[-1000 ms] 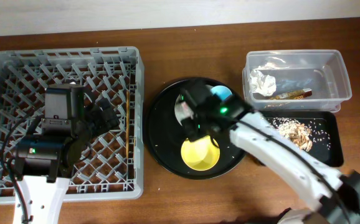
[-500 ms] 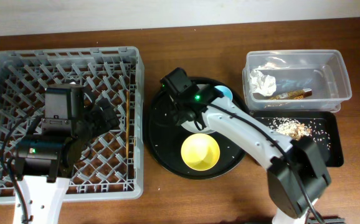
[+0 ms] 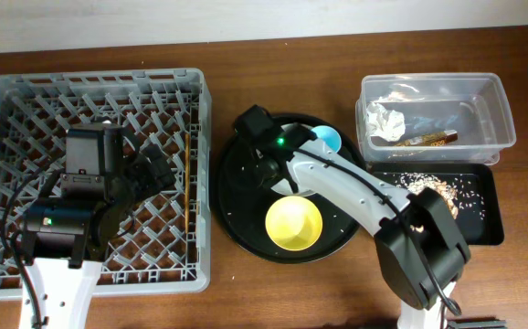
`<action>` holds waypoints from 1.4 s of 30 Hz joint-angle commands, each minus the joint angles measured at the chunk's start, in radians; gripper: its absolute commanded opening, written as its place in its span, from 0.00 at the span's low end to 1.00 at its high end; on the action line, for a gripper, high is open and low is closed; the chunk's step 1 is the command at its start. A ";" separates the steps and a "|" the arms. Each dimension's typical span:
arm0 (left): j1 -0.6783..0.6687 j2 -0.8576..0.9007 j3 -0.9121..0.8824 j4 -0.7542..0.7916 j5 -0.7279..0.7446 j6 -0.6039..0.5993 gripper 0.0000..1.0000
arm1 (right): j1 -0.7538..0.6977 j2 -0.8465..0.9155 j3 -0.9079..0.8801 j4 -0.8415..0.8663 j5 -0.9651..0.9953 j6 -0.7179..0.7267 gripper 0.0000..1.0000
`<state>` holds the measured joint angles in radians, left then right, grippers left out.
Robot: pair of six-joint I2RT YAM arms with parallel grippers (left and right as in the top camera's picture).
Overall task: Sort waste into correct bins and load items into the dishwasher rack
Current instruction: 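Grasp the pink cup with the right gripper and pass it toward the left gripper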
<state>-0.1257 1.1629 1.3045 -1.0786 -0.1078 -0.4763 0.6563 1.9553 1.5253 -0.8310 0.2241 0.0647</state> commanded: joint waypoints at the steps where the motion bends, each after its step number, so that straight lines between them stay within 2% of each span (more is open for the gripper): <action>1: 0.002 -0.010 0.005 0.000 0.000 -0.009 0.99 | 0.005 -0.156 0.218 -0.136 -0.077 -0.013 0.04; 3: 0.002 -0.010 0.005 0.000 0.000 -0.008 0.99 | 0.003 -0.254 0.356 -0.256 -0.222 -0.013 0.04; 6: 0.002 -0.010 0.005 0.000 0.000 -0.008 0.99 | -0.027 -0.399 0.396 -0.301 -0.371 -0.013 0.04; 8: 0.002 -0.010 0.005 0.000 0.000 -0.009 0.99 | -0.156 -0.515 0.396 -0.358 -0.539 -0.013 0.04; 10: 0.002 -0.010 0.005 0.000 0.000 -0.009 0.99 | -0.274 -0.551 0.396 -0.401 -0.690 -0.034 0.04; 12: 0.002 -0.010 0.005 0.000 0.000 -0.009 0.99 | -0.417 -0.548 0.392 -0.512 -0.970 -0.184 0.04; 14: 0.002 -0.010 0.005 0.027 0.024 -0.010 0.99 | -0.481 -0.528 0.380 -0.640 -1.142 -0.357 0.04; 15: 0.002 -0.011 0.005 0.025 0.112 -0.008 0.99 | -0.499 -0.518 0.374 -0.690 -1.188 -0.423 0.04; 16: 0.002 -0.011 0.005 0.024 0.269 0.020 0.99 | -0.512 -0.511 0.368 -0.727 -1.213 -0.474 0.04; 17: 0.002 -0.011 0.005 0.062 0.604 0.147 0.92 | -0.521 -0.506 0.350 -0.752 -1.238 -0.524 0.04; 19: 0.002 -0.010 0.005 0.120 1.156 0.356 0.89 | -0.521 -0.506 0.325 -0.750 -1.318 -0.567 0.04; 21: 0.002 -0.011 0.005 0.136 1.322 0.385 0.89 | -0.521 -0.505 0.321 -0.750 -1.364 -0.585 0.04; 25: -0.011 -0.011 0.005 0.140 1.355 0.392 0.90 | -0.519 -0.505 0.321 -0.736 -1.463 -0.585 0.05; 27: -0.047 -0.011 0.005 0.156 1.421 0.462 0.90 | -0.519 -0.505 0.321 -0.736 -1.464 -0.585 0.04; 28: -0.080 -0.010 0.005 0.176 1.406 0.470 0.98 | -0.519 -0.505 0.321 -0.745 -1.506 -0.585 0.05; 32: -0.117 -0.010 0.005 0.214 1.380 0.470 0.99 | -0.517 -0.505 0.321 -0.752 -1.617 -0.585 0.04; 34: -0.140 -0.010 0.005 0.266 1.358 0.470 0.99 | -0.461 -0.505 0.321 -0.752 -1.661 -0.585 0.04; 42: -0.141 -0.011 0.005 0.286 1.411 0.470 0.99 | -0.361 -0.505 0.316 -0.755 -1.551 -0.585 0.04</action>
<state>-0.2646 1.1618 1.3037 -0.8021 1.2606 -0.0254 0.2787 1.4487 1.8519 -1.5787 -1.3674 -0.5056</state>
